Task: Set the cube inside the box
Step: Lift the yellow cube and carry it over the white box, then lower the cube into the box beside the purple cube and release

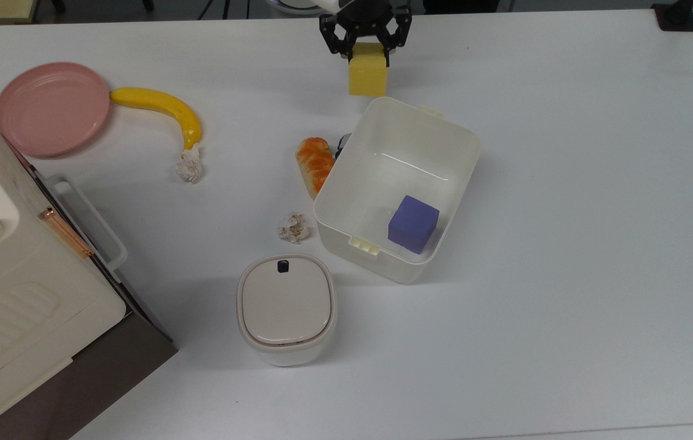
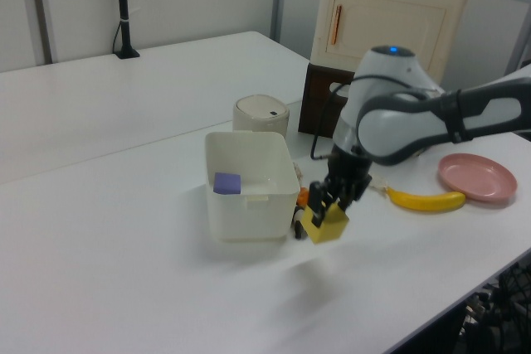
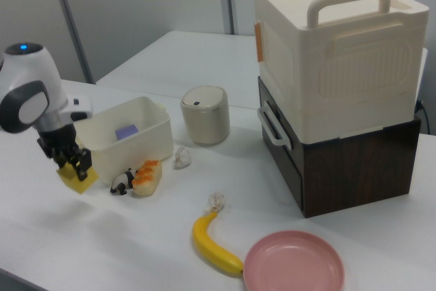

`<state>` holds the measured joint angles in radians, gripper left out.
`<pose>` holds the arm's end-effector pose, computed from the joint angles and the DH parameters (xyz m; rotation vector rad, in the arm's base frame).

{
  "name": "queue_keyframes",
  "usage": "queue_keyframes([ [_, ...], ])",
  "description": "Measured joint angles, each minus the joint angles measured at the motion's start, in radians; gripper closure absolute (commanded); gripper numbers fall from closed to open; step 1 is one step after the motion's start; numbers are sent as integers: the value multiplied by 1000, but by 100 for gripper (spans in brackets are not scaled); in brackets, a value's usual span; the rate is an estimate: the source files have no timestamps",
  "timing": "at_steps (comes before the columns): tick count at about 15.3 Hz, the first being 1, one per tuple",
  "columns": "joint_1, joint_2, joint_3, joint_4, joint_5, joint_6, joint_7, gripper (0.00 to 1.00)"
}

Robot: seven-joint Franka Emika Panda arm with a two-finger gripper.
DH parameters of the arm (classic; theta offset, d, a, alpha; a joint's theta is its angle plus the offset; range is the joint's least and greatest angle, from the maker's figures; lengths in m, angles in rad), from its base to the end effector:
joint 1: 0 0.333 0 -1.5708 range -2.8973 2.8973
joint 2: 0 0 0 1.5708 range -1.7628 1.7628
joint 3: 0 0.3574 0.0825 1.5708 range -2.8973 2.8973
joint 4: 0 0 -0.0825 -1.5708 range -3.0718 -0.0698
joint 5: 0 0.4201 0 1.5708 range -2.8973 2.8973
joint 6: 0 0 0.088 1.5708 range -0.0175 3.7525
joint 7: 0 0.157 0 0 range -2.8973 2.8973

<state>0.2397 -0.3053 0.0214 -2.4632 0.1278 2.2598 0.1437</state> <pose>0.4525 0.1294 0.3878 -3.0238 -0.0612 -0.1220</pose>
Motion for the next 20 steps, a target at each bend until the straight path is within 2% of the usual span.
queue_keyframes([
  [6, 0, 51, -4, 146, 0, 0, 0, 78],
  [13, 0, 129, -5, 287, -36, 0, 0, 78],
  [15, -1, 203, -6, 364, -44, 0, 15, 76],
  [19, -1, 350, -6, 507, -107, 0, 76, 72],
  [20, -1, 378, -6, 532, -111, 0, 79, 63],
])
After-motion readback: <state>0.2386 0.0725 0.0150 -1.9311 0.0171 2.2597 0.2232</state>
